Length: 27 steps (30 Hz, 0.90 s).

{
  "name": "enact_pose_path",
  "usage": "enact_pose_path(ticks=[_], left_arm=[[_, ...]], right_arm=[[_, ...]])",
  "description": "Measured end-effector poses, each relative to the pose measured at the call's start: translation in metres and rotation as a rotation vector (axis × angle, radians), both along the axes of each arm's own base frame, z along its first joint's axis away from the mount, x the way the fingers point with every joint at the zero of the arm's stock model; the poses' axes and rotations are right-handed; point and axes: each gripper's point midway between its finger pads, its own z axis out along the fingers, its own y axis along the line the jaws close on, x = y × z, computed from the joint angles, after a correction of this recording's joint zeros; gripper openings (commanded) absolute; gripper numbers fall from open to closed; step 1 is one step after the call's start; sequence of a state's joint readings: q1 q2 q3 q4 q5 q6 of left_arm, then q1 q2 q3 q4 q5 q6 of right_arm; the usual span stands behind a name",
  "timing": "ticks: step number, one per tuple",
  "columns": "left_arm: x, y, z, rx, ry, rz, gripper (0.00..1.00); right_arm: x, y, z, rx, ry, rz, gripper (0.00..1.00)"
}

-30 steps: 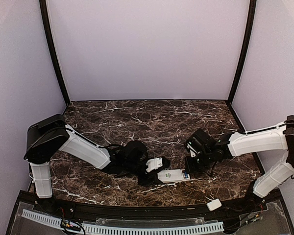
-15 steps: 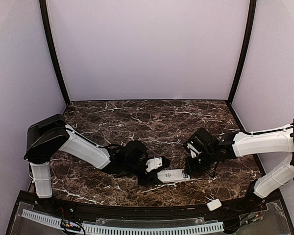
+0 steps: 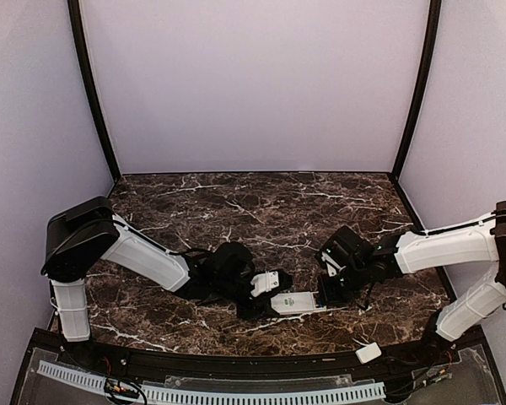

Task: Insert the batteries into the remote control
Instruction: Hold the battery in the battery compartment, then pick up the battery cover from the corner of the board.

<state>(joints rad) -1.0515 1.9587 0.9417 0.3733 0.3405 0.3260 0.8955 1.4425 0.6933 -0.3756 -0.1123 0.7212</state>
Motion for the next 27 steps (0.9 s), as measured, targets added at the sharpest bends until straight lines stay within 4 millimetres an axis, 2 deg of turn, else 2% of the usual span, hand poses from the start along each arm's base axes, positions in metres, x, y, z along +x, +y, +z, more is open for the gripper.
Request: enact_pose_path(ticks=[4, 8, 12, 14, 16, 18, 23, 27], left_arm=[[0.000, 0.000, 0.000, -0.001, 0.001, 0.000, 0.41], [0.000, 0.000, 0.000, -0.001, 0.002, -0.001, 0.62], [-0.001, 0.000, 0.000, -0.001, 0.002, -0.003, 0.79], [-0.001, 0.000, 0.000, -0.002, 0.001, -0.009, 0.83], [-0.001, 0.000, 0.000, -0.002, -0.001, -0.013, 0.85], [0.000, 0.001, 0.000, -0.001, -0.003, -0.013, 0.86], [-0.001, 0.003, 0.005, 0.011, -0.002, -0.012, 0.87], [0.000, -0.005, 0.031, -0.020, -0.028, -0.006, 0.87]], right_arm=[[0.000, -0.001, 0.001, -0.001, -0.002, 0.000, 0.00], [-0.002, -0.004, 0.009, -0.019, 0.006, -0.001, 0.00], [0.007, -0.005, 0.036, -0.012, -0.033, -0.049, 0.13], [0.012, -0.009, 0.051, -0.012, -0.058, -0.092, 0.22], [0.015, -0.015, 0.061, -0.019, -0.069, -0.140, 0.31], [0.016, -0.024, 0.064, -0.045, -0.066, -0.185, 0.34], [0.014, -0.055, 0.057, -0.147, -0.024, -0.300, 0.45], [0.016, -0.078, 0.054, -0.210, -0.003, -0.380, 0.56]])
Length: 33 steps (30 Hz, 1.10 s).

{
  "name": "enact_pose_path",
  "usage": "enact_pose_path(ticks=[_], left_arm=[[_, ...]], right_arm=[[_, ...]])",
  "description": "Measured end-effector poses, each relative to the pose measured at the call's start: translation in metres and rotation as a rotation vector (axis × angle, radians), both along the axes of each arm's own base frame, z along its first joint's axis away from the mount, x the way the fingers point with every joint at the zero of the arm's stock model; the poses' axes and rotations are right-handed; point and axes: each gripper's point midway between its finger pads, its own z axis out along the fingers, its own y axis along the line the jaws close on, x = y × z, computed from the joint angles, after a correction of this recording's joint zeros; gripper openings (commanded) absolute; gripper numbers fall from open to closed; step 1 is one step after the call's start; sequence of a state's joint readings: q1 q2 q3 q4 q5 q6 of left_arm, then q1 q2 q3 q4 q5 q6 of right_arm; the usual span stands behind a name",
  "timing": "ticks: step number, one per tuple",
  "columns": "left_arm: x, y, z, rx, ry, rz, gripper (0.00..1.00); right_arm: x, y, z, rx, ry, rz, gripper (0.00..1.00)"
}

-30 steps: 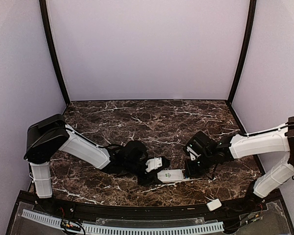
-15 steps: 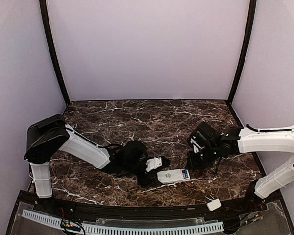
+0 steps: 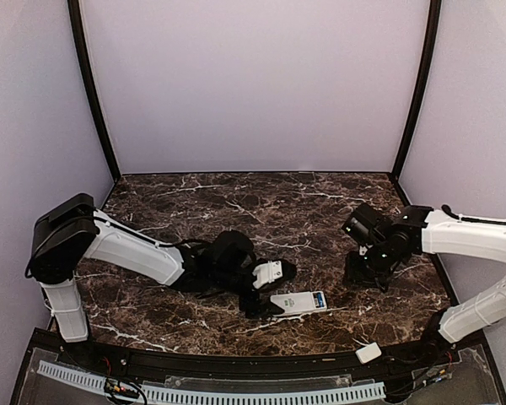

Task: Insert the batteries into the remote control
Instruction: Pick up the battery cover from the corner of the board.

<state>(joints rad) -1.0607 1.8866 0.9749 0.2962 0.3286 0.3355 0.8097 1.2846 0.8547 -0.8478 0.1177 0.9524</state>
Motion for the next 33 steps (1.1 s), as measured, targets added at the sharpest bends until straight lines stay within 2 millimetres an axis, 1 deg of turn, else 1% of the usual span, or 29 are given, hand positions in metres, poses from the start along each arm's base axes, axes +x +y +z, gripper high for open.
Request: enact_pose_path(ticks=[1, 3, 4, 5, 7, 9, 10, 11, 12, 13, 14, 16, 17, 21, 22, 24, 27, 29, 33], left_arm=[[-0.002, -0.005, 0.011, -0.017, -0.016, -0.003, 0.87], [-0.010, -0.018, 0.033, -0.052, -0.044, -0.014, 0.86], [-0.019, -0.028, 0.048, -0.079, -0.054, -0.028, 0.86], [-0.026, -0.037, 0.058, -0.101, -0.057, -0.042, 0.86], [-0.048, -0.059, 0.082, -0.148, -0.049, -0.078, 0.85], [-0.073, -0.078, 0.101, -0.183, -0.034, -0.118, 0.86], [-0.086, -0.087, 0.108, -0.196, -0.028, -0.139, 0.86], [-0.095, -0.097, 0.111, -0.202, -0.023, -0.154, 0.87], [-0.109, -0.112, 0.113, -0.208, -0.020, -0.176, 0.87], [-0.117, -0.121, 0.111, -0.205, -0.019, -0.186, 0.87], [-0.128, -0.133, 0.105, -0.193, -0.014, -0.199, 0.88], [-0.144, -0.152, 0.087, -0.157, -0.006, -0.209, 0.89], [-0.152, -0.160, 0.074, -0.132, -0.003, -0.210, 0.90], [-0.176, -0.177, 0.022, -0.008, 0.006, -0.209, 0.90], [-0.179, -0.180, 0.011, 0.021, 0.006, -0.203, 0.90], [-0.182, -0.185, -0.004, 0.068, 0.001, -0.186, 0.89], [-0.179, -0.192, -0.016, 0.114, -0.017, -0.139, 0.87], [-0.175, -0.195, -0.016, 0.125, -0.029, -0.108, 0.87], [-0.167, -0.194, -0.014, 0.137, -0.043, -0.058, 0.86]], right_arm=[[0.002, -0.007, 0.000, -0.014, -0.001, -0.023, 0.60], [0.006, -0.017, 0.002, -0.030, -0.008, -0.059, 0.62], [0.008, -0.023, 0.005, -0.038, -0.016, -0.075, 0.67], [0.011, -0.028, 0.008, -0.037, -0.029, -0.092, 0.71], [0.019, -0.036, 0.016, -0.028, -0.063, -0.122, 0.74], [0.027, -0.044, 0.026, -0.007, -0.103, -0.141, 0.76], [0.033, -0.047, 0.034, 0.010, -0.132, -0.146, 0.76], [0.036, -0.051, 0.036, 0.013, -0.140, -0.160, 0.76], [0.041, -0.055, 0.042, 0.016, -0.157, -0.167, 0.76], [0.045, -0.058, 0.046, 0.015, -0.170, -0.172, 0.76], [0.050, -0.061, 0.050, 0.014, -0.186, -0.176, 0.76], [0.058, -0.064, 0.060, 0.010, -0.218, -0.176, 0.76], [0.061, -0.065, 0.064, 0.011, -0.233, -0.172, 0.76], [0.061, -0.063, 0.075, 0.034, -0.273, -0.146, 0.76], [0.060, -0.063, 0.079, 0.045, -0.286, -0.139, 0.75], [0.057, -0.063, 0.083, 0.065, -0.303, -0.132, 0.73], [0.051, -0.065, 0.085, 0.086, -0.324, -0.121, 0.72], [0.047, -0.065, 0.086, 0.100, -0.333, -0.108, 0.71], [0.041, -0.062, 0.088, 0.131, -0.345, -0.087, 0.70]])
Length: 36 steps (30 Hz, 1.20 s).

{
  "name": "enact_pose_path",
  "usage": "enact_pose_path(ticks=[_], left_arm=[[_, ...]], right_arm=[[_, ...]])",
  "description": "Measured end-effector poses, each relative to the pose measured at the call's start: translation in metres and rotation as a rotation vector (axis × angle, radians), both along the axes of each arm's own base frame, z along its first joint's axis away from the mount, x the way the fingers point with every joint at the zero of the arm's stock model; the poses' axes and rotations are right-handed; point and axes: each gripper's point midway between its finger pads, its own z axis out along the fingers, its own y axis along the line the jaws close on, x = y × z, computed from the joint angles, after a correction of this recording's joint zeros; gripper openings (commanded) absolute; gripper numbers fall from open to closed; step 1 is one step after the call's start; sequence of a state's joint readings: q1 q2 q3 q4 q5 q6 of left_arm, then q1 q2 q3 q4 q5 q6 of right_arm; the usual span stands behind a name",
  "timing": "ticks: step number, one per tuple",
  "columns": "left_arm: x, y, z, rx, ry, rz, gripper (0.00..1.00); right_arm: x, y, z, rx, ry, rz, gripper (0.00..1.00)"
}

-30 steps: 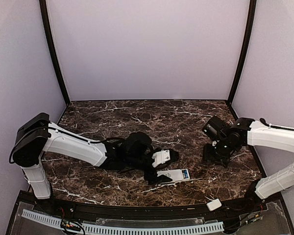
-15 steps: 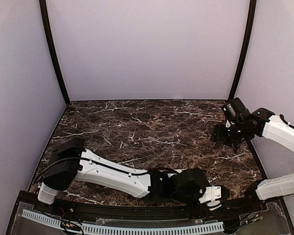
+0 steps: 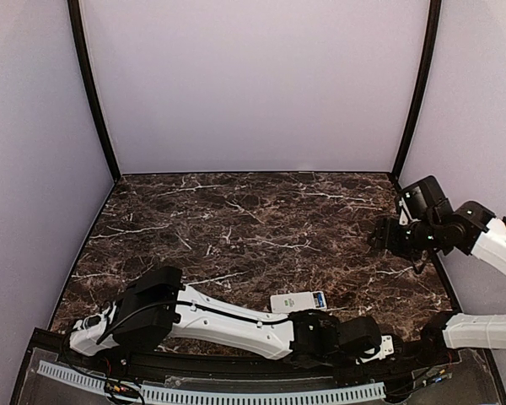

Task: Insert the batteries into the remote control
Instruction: Pick up the battery cover from the corner of the board.

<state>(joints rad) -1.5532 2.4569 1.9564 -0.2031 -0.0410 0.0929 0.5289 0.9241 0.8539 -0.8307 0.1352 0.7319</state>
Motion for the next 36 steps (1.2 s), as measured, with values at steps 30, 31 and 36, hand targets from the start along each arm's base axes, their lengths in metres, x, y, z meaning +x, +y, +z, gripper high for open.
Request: enact_pose_path(ticks=[30, 31, 36], left_arm=[[0.025, -0.018, -0.008, 0.012, -0.001, 0.098, 0.58], [0.025, -0.018, -0.007, 0.014, -0.002, 0.097, 0.55], [0.022, -0.016, -0.009, 0.030, -0.002, 0.092, 0.44]], right_arm=[[0.005, 0.026, -0.015, 0.042, 0.006, 0.136, 0.67], [0.005, 0.026, -0.015, 0.042, 0.006, 0.137, 0.67], [0.006, 0.026, -0.015, 0.039, 0.003, 0.141, 0.67]])
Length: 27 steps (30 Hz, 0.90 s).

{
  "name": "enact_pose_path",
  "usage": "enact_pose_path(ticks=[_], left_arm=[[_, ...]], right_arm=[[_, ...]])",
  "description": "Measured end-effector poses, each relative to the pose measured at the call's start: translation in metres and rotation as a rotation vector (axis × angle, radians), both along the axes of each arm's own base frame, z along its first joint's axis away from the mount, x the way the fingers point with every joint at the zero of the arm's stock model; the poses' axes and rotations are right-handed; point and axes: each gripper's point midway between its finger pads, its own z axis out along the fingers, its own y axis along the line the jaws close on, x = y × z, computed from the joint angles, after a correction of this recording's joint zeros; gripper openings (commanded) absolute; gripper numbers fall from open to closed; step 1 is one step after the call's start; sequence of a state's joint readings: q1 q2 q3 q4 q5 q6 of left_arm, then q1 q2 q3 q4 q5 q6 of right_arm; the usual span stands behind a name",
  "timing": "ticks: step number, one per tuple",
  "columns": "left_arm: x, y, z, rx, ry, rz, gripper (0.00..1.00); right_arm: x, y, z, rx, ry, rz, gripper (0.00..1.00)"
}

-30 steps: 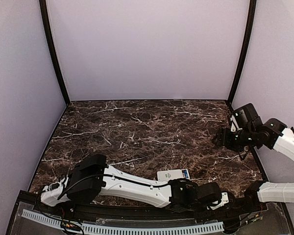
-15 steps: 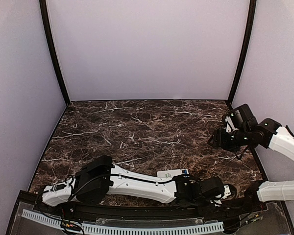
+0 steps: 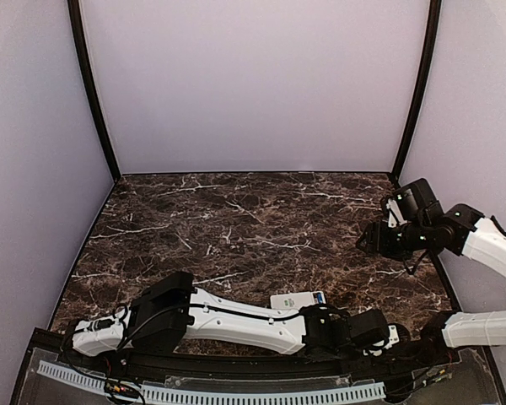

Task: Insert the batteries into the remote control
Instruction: Pick up the battery cover from the corner of the board.

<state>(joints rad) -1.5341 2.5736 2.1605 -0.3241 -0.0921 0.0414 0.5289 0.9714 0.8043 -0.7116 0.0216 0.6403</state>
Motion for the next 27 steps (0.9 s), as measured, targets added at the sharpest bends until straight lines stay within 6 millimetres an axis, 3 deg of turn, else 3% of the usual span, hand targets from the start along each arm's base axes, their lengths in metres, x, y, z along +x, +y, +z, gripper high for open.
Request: enact_pose_path(ticks=[5, 11, 22, 27], left_arm=[[-0.001, 0.001, 0.000, 0.005, -0.001, -0.004, 0.32], [-0.002, 0.001, 0.000, 0.005, 0.000, -0.007, 0.26], [0.005, 0.008, 0.003, -0.033, -0.031, 0.020, 0.24], [0.009, 0.010, 0.019, -0.080, -0.044, 0.031, 0.24]], right_arm=[[0.000, 0.000, 0.001, -0.002, -0.004, 0.003, 0.68], [0.000, -0.001, 0.002, -0.003, -0.012, 0.008, 0.68], [-0.001, 0.000, 0.002, -0.002, -0.012, 0.012, 0.68], [-0.001, 0.000, 0.003, -0.006, -0.010, 0.020, 0.68]])
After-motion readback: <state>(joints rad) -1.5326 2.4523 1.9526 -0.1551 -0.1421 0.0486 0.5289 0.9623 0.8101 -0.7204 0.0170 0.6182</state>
